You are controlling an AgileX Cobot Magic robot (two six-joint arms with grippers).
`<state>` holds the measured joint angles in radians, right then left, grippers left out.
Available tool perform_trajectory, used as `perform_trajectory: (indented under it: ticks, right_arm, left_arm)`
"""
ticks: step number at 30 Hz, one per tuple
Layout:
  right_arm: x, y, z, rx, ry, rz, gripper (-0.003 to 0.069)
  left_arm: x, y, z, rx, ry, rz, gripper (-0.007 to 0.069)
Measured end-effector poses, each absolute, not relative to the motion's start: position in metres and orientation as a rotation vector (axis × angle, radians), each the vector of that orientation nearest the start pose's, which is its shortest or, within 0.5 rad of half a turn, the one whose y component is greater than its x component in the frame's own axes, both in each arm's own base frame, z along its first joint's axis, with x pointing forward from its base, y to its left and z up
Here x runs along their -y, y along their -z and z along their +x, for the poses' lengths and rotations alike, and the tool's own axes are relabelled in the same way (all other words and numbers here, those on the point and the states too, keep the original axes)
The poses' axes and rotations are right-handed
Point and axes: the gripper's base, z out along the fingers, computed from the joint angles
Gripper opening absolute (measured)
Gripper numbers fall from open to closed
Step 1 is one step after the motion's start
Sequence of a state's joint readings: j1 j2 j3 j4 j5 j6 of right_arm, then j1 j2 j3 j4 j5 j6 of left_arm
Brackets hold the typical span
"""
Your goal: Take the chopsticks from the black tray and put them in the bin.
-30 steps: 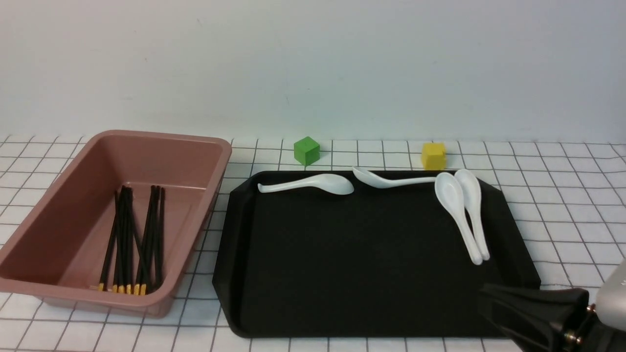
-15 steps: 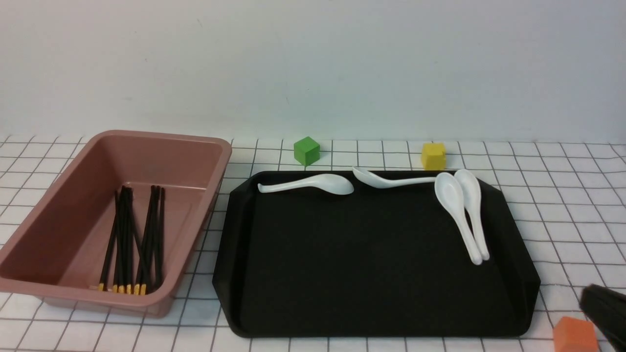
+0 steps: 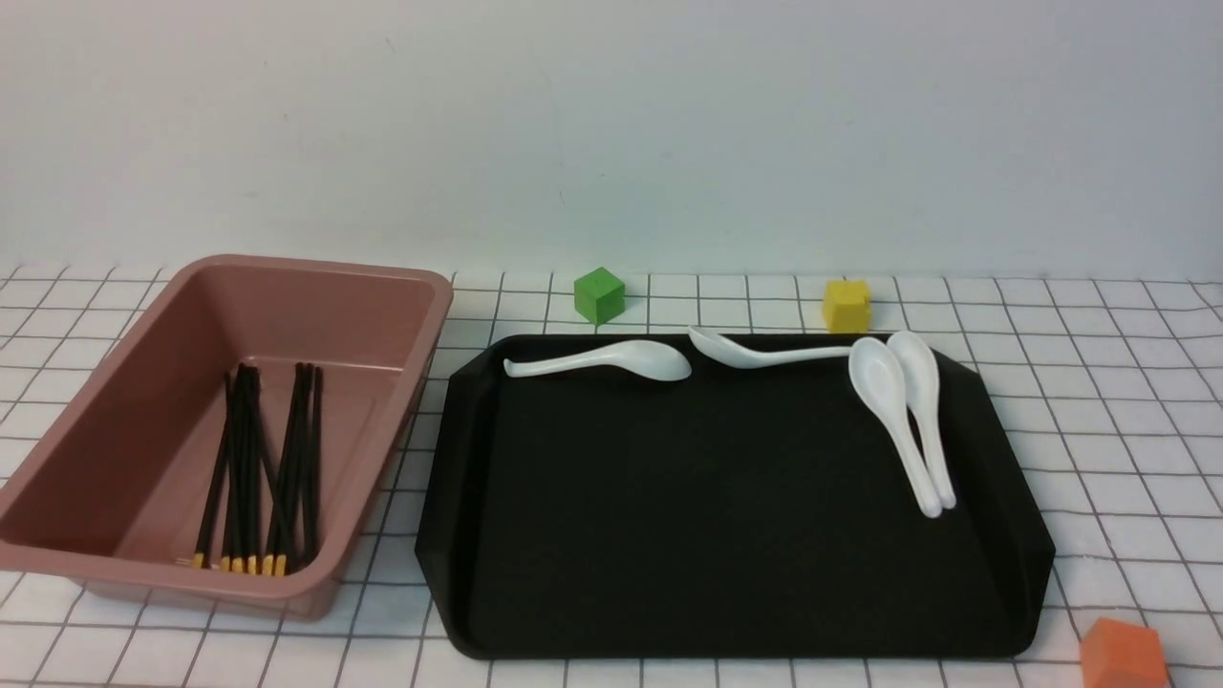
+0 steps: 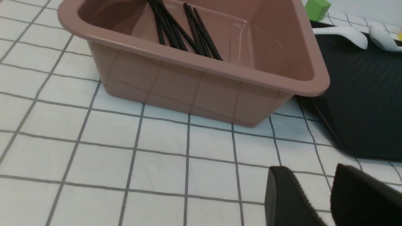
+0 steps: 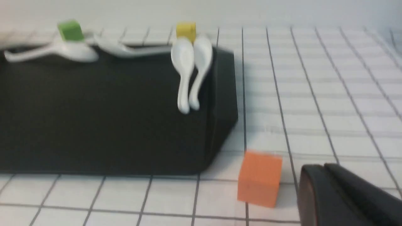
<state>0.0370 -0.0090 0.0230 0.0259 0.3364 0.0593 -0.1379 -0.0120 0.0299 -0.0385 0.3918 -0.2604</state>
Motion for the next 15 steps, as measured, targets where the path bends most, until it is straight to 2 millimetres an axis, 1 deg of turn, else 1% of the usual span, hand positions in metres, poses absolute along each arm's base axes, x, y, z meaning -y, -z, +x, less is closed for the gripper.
perform_trajectory:
  ticks: [15]
  right_arm:
    - [-0.0029,-0.1748,0.0528,-1.853,-0.096,0.040,0.0059]
  left_arm:
    - [0.0085,-0.1686,0.0514,-1.900,0.309,-0.140,0.0238]
